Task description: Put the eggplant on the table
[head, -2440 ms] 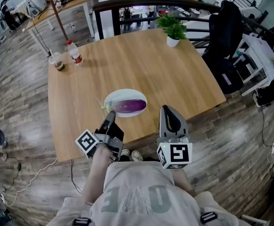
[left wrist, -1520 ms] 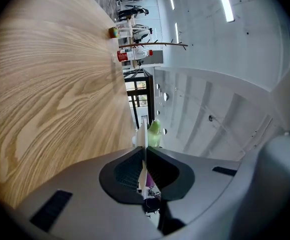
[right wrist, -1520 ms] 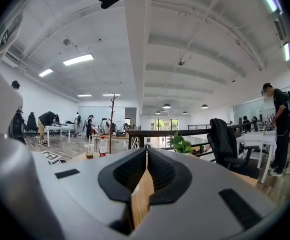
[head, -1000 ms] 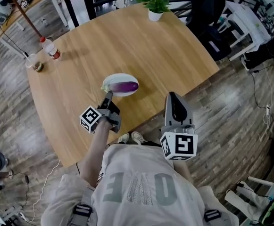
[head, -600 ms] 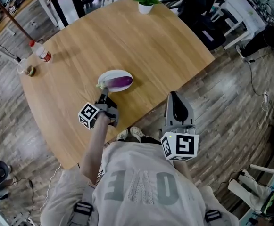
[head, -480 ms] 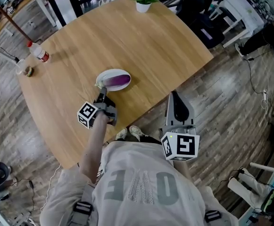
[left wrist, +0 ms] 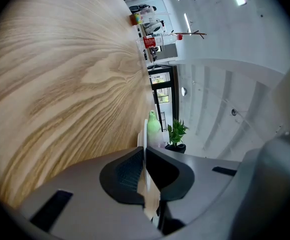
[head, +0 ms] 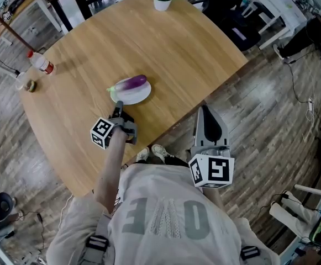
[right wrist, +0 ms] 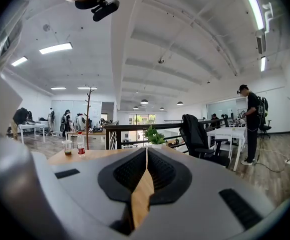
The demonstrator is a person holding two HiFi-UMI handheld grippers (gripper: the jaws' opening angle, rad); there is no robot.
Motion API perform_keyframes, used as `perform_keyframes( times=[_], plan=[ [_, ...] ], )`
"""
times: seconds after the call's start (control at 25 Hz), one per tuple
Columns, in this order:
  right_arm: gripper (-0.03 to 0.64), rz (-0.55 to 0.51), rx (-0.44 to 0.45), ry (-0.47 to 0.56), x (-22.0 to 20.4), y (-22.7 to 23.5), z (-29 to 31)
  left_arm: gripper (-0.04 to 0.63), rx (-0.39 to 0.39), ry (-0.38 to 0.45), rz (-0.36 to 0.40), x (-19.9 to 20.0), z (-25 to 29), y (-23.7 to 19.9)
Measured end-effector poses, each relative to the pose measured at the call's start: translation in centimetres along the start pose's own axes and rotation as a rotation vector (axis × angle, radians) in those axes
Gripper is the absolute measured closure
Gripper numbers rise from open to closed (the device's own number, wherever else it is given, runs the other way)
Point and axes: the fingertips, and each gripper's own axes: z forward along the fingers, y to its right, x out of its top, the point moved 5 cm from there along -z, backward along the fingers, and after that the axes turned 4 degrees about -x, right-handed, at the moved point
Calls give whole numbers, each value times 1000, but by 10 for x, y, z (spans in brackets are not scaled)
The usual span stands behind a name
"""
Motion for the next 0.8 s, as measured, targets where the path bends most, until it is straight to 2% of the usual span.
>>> perform_keyframes(
  times=[0.28,0.44,0.6,0.8],
  plan=[
    [594,12,-11,-3,0,2,1,575,25,2,1,-1,2,-4],
    [594,-1,-6,-4,-1,2,3,575,71,1,40,-1,3,-3],
    [594,1,1,-2,0,1,6,575,125,4,46,-2,5,-3],
    [594,2,18,0,1,0,12,574,144,6,39,-2,4,-3]
  ],
)
